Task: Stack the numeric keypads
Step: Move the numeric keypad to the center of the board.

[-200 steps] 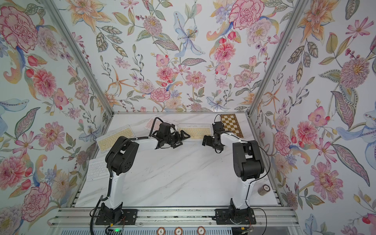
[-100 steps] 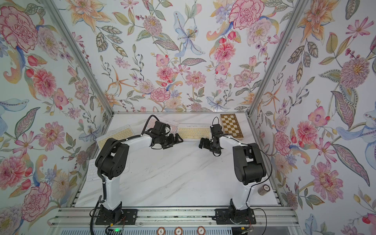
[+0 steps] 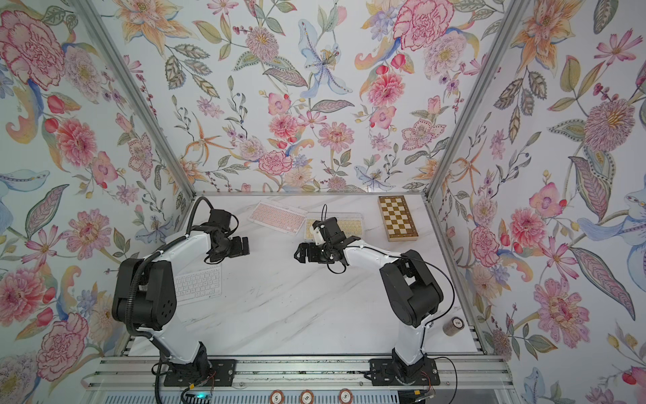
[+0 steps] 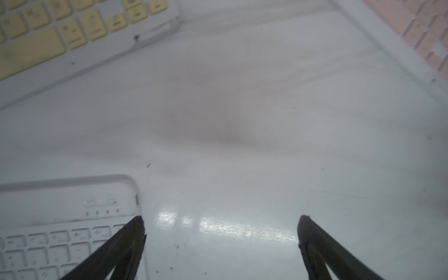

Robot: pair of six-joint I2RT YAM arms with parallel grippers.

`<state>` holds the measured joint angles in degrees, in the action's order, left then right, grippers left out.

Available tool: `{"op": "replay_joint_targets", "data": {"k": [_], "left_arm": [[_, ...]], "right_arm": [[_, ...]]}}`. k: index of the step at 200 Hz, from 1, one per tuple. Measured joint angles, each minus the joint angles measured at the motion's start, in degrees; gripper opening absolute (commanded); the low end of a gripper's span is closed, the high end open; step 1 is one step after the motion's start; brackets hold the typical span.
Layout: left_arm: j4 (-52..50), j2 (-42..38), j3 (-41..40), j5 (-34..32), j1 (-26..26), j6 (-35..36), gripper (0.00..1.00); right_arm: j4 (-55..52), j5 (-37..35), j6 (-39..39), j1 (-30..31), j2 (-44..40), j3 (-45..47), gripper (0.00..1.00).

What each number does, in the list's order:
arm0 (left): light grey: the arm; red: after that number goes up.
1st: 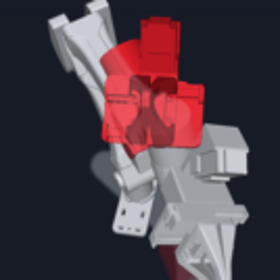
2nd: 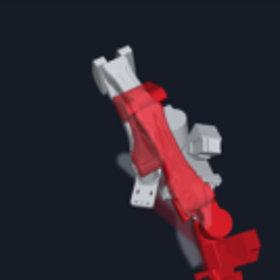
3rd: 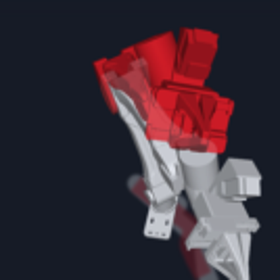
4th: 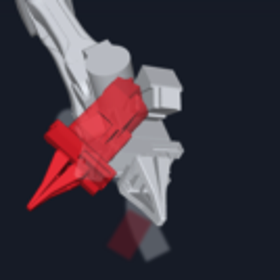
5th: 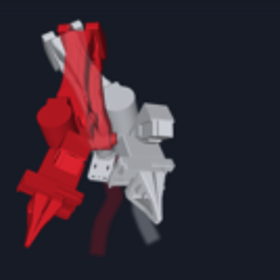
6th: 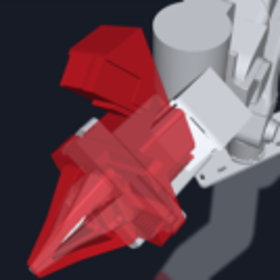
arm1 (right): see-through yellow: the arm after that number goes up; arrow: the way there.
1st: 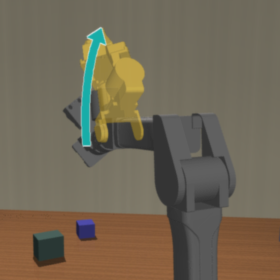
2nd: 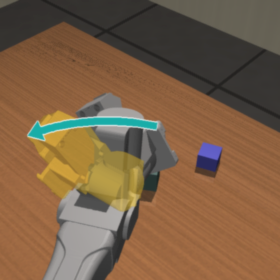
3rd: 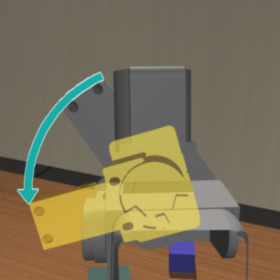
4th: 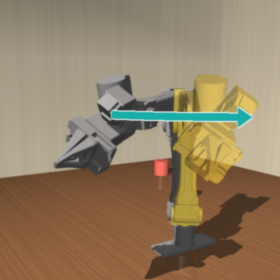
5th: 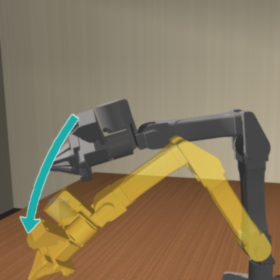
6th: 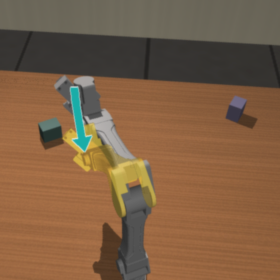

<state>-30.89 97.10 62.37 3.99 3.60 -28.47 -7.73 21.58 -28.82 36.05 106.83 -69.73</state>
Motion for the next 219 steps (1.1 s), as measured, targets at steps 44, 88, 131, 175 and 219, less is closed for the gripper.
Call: {"op": "replay_joint_targets", "data": {"k": [44, 88, 131, 175, 219], "left_arm": [[2.56, -6.01, -11.06, -0.31, -5.27, -0.5, 0.99], [7.02, -7.02, -14.91, 0.33, -5.53, -1.46, 0.99], [10.82, -7.32, -15.93, 1.62, -5.09, -3.1, 0.99], [18.01, -6.08, -16.37, 3.5, 2.4, -6.56, 0.99], [27.02, -3.41, -15.85, 7.82, 12.61, -12.76, 0.99]], "right_arm": [[0.2, 0.44, -0.81, 3.63, 3.69, -3.32, 0.99], [0.33, 0.52, -1.07, 3.89, 3.87, -3.37, 0.99], [0.61, 0.52, -1.27, 2.29, 3.45, -2.47, 0.99], [1.03, 0.52, -1.92, -2.34, 0.48, 1.7, 0.99], [1.25, 0.52, -2.14, -7.58, -4.61, 6.34, 0.99]]}}
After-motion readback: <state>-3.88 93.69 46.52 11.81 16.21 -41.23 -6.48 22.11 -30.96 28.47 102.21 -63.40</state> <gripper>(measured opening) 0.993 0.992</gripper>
